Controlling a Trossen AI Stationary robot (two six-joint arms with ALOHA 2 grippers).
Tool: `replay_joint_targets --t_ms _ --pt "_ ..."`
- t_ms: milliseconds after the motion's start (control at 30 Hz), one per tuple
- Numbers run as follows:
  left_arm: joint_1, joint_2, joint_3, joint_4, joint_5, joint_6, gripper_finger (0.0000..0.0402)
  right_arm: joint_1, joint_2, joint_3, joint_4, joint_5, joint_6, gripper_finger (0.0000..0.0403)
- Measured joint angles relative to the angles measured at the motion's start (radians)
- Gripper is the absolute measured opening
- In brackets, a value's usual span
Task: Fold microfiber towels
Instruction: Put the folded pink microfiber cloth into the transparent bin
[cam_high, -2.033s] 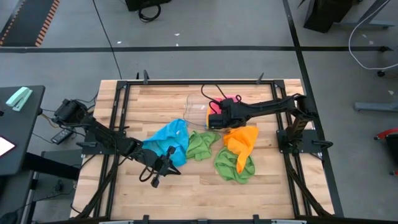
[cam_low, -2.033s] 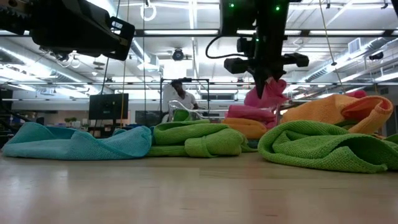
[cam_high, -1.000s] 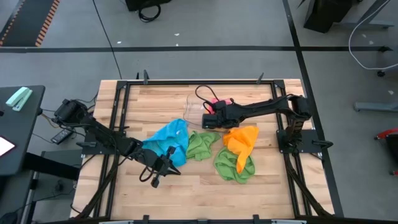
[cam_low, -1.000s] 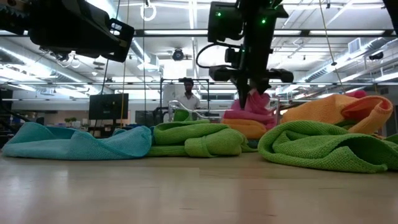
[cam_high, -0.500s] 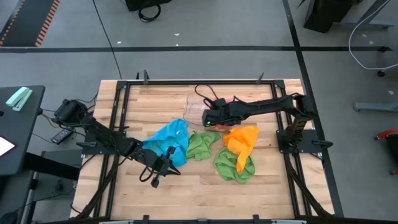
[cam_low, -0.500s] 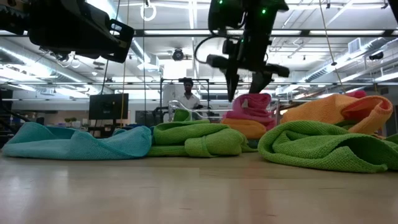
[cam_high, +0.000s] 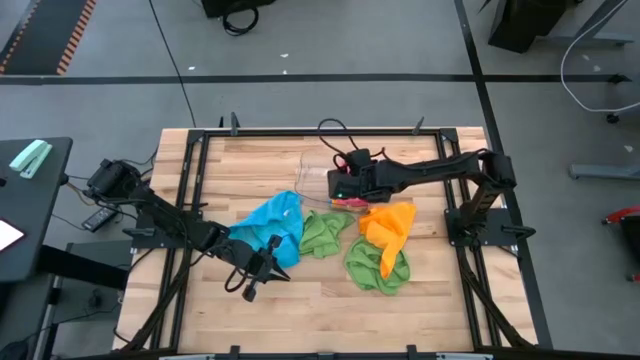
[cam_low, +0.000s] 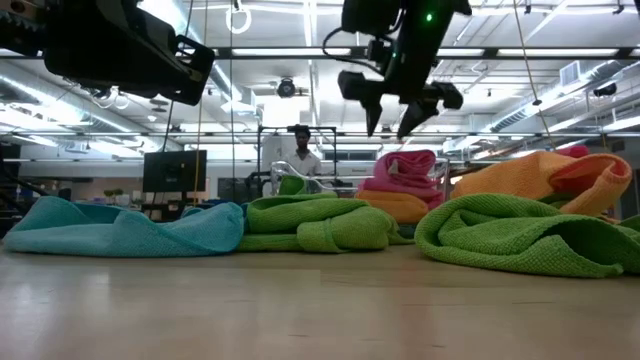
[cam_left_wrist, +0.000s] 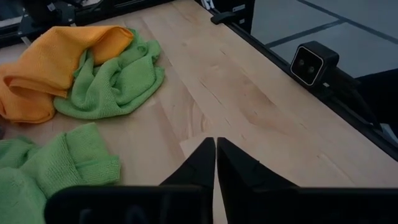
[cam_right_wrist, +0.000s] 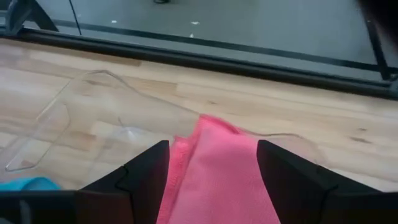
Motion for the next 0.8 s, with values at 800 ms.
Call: replay_joint_targets --t_ms 800 --pt "0.0 0.0 0.0 0.001 0.0 -0.006 0.0038 -0.004 -0.04 -0.183 0.275 -0.083 0.02 0.0251"
